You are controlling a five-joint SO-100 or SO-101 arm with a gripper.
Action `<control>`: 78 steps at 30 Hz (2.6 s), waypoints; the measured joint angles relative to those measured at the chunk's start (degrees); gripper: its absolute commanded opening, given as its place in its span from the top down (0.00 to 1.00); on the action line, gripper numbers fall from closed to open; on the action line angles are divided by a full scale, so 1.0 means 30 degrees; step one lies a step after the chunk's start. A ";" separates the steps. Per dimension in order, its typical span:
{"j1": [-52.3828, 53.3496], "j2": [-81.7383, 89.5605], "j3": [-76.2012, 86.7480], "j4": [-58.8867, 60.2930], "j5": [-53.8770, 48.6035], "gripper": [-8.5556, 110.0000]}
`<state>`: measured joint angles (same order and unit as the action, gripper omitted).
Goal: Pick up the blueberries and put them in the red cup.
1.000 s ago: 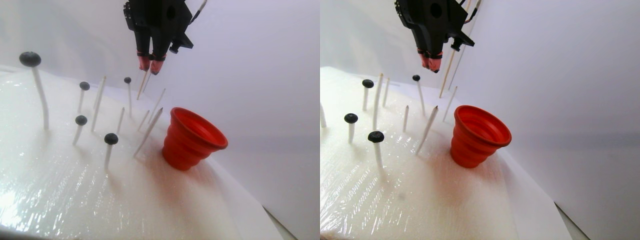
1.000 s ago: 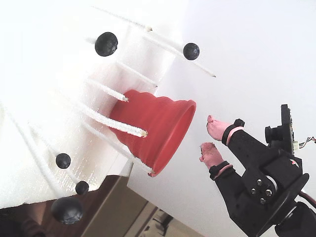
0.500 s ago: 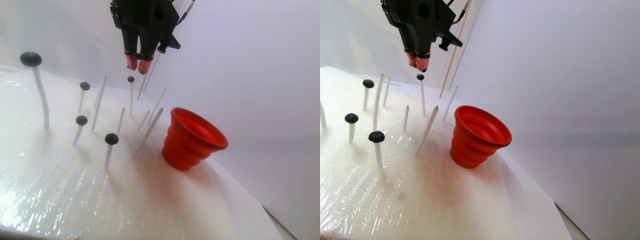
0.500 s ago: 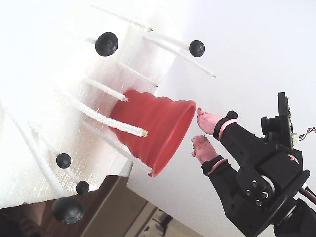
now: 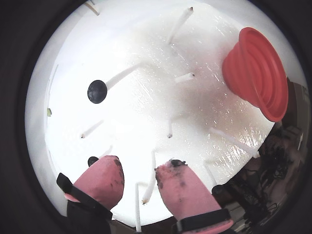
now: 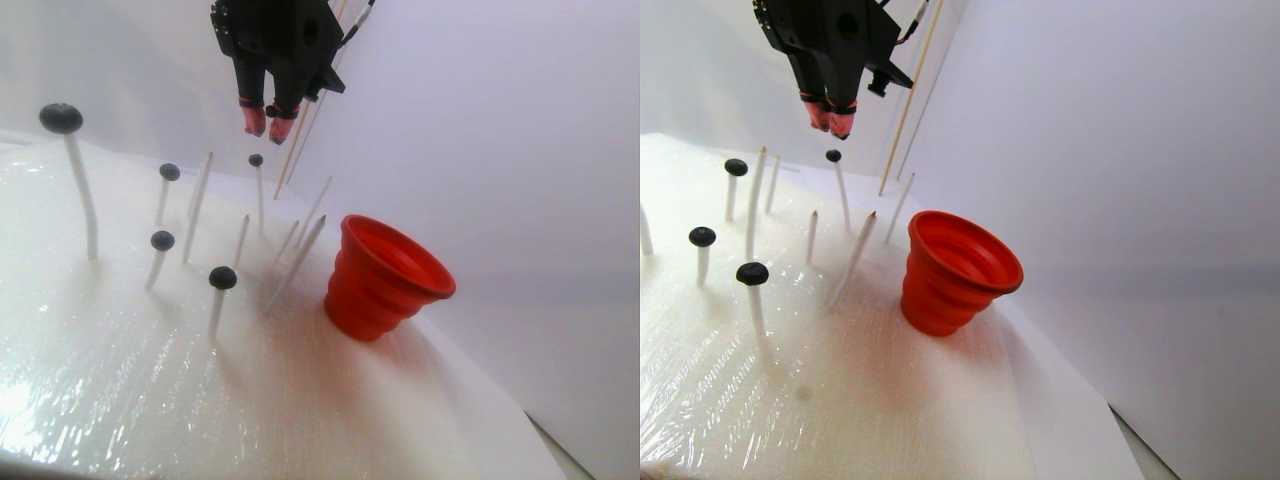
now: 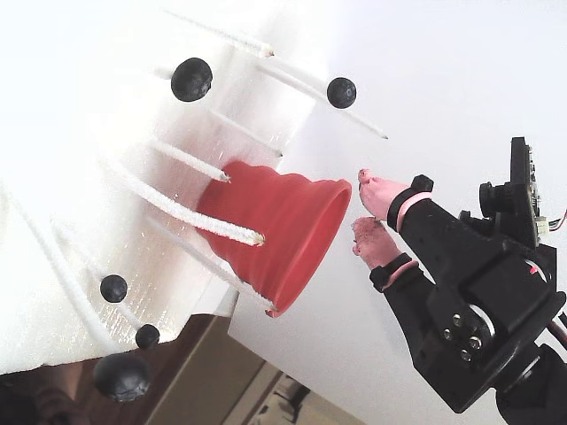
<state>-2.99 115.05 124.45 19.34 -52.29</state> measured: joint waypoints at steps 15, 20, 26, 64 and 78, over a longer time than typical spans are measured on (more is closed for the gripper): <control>-0.0498 -0.1670 0.0000 -0.1992 -0.2051 0.82; -0.0586 -0.2109 -0.0029 -0.2432 -0.2578 0.81; -0.0732 -0.2607 -0.0439 -0.2959 -0.3135 0.81; -0.1201 -0.5273 -0.2402 -0.6211 -0.6621 0.80; -0.1201 -0.5977 -0.2578 -0.6826 -0.7559 0.80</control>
<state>-6.59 97.12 116.72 -1.14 -74.97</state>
